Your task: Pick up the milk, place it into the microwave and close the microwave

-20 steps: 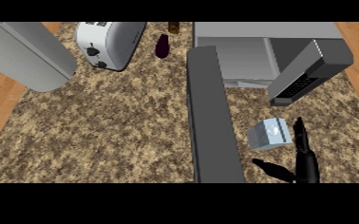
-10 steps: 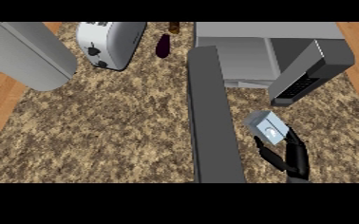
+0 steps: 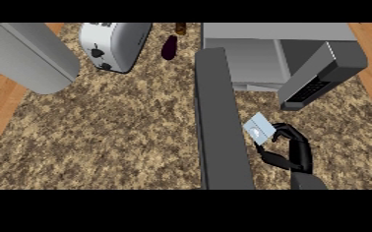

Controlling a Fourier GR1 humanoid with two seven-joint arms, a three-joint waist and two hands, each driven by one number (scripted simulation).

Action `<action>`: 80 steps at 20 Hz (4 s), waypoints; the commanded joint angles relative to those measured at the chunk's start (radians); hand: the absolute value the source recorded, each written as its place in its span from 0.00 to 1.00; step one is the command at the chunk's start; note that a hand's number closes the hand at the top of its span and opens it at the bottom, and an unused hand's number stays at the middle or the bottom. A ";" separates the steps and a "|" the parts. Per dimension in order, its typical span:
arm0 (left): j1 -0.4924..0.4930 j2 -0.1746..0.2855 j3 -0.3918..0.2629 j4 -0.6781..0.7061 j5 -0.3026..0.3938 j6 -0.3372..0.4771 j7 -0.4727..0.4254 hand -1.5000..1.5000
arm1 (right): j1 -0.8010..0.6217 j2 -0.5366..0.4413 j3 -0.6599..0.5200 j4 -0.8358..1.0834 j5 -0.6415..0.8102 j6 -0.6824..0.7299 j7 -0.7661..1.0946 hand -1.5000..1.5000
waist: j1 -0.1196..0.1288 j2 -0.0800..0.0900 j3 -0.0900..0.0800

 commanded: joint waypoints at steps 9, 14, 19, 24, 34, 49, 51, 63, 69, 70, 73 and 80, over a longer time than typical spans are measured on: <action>0.020 -0.005 0.005 -0.095 0.109 -0.002 0.025 0.00 | -0.161 -0.011 0.061 0.167 0.059 0.159 -0.103 1.00 | 0.009 0.004 0.003; 0.026 0.065 0.078 -0.058 0.181 -0.023 0.038 0.00 | -0.231 -0.041 0.066 0.196 0.084 0.123 -0.097 1.00 | 0.009 0.006 0.003; 0.023 0.025 0.035 -0.086 0.146 -0.008 0.061 0.00 | -0.310 -0.045 0.046 0.216 0.083 0.075 -0.073 1.00 | 0.014 0.007 0.003; -0.029 0.048 0.050 -0.046 0.152 0.003 0.075 0.00 | -0.451 -0.082 0.037 0.252 0.088 0.066 0.041 1.00 | 0.014 0.010 0.003; -0.130 0.079 0.033 -0.003 0.121 0.008 0.080 0.00 | -0.610 -0.173 0.018 0.346 0.103 0.056 0.159 1.00 | 0.055 0.033 0.006; -0.225 0.141 0.057 0.054 0.162 0.015 0.086 0.00 | -0.726 -0.246 0.034 0.383 0.157 -0.213 0.275 1.00 | 0.121 0.070 0.008; -0.244 0.141 0.053 0.046 0.163 0.037 0.095 0.00 | -0.736 -0.265 0.037 0.390 0.162 -0.211 0.291 1.00 | 0.116 0.072 0.008; -0.282 0.185 0.064 0.060 0.187 0.024 0.106 0.00 | -0.761 -0.316 0.029 0.400 0.166 -0.242 0.309 1.00 | 0.156 0.095 0.012; -0.307 0.186 0.063 0.082 0.177 0.037 0.107 0.00 | -0.781 -0.325 0.014 0.399 0.155 -0.263 0.321 1.00 | 0.171 0.110 0.013; -0.299 0.180 0.059 0.063 0.160 0.033 0.107 0.00 | -0.775 -0.322 0.012 0.400 0.155 -0.277 0.319 1.00 | 0.176 0.103 0.013; -0.308 0.198 0.080 0.065 0.169 0.036 0.107 0.00 | -0.765 -0.336 0.006 0.404 0.150 -0.266 0.313 1.00 | 0.182 0.107 0.015; -0.325 0.215 0.077 0.091 0.143 0.034 0.121 0.00 | -0.797 -0.365 0.008 0.401 0.155 -0.246 0.326 1.00 | 0.187 0.114 0.013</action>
